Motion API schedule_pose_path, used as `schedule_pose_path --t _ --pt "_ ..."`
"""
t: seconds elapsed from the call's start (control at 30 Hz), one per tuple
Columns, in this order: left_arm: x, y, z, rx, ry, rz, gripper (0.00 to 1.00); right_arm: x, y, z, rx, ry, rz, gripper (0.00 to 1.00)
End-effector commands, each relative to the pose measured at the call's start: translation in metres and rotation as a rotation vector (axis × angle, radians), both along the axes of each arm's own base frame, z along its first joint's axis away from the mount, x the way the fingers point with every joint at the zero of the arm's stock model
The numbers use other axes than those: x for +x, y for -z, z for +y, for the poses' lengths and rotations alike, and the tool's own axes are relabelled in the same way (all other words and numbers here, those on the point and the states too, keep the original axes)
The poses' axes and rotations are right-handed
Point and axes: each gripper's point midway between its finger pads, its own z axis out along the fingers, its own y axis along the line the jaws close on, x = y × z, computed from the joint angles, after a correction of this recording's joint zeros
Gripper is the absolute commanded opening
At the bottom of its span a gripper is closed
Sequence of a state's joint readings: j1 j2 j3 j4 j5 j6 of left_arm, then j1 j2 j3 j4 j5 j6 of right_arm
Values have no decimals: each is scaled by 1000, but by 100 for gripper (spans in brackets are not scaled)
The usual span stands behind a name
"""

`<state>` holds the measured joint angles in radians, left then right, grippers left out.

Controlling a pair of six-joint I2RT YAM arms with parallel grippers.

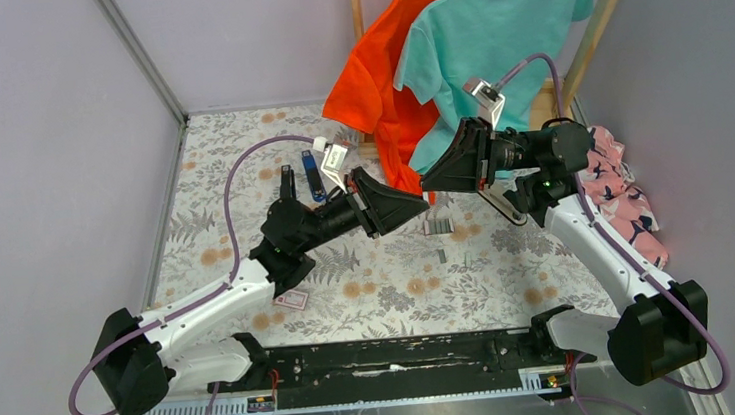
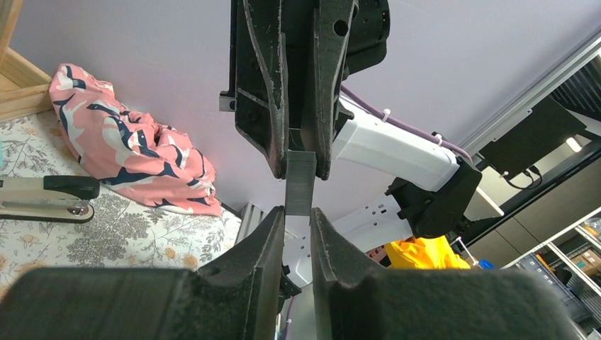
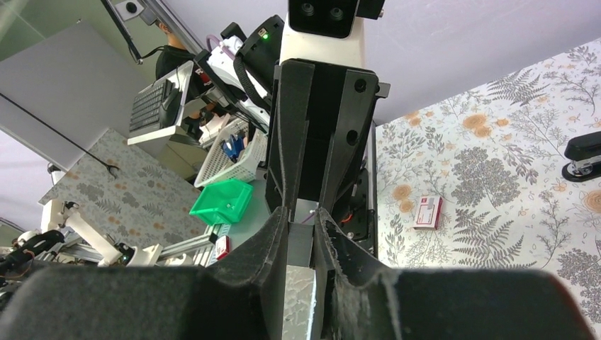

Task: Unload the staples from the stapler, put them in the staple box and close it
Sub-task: Pick up the staple from the center of the board.

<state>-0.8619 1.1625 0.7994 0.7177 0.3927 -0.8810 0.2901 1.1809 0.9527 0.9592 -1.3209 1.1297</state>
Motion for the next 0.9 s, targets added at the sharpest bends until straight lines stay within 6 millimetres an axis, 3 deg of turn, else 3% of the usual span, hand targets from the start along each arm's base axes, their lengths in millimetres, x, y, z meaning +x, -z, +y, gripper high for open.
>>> schedule_pose_path --t 0.0,0.2,0.4,0.63,0.87 --pt "6 -9 6 -38 -34 -29 29 -9 -13 0 12 -13 -76 22" --pt "8 6 1 8 -24 -12 56 -4 -2 0 -14 8 -60 21" --pt "13 45 9 114 -56 0 61 13 19 -7 -67 84 -24 21" --pt "14 110 32 317 -135 -56 61 40 59 -24 -215 264 -104 22" --pt "51 201 44 627 -256 29 60 61 107 -48 -424 456 -167 23"
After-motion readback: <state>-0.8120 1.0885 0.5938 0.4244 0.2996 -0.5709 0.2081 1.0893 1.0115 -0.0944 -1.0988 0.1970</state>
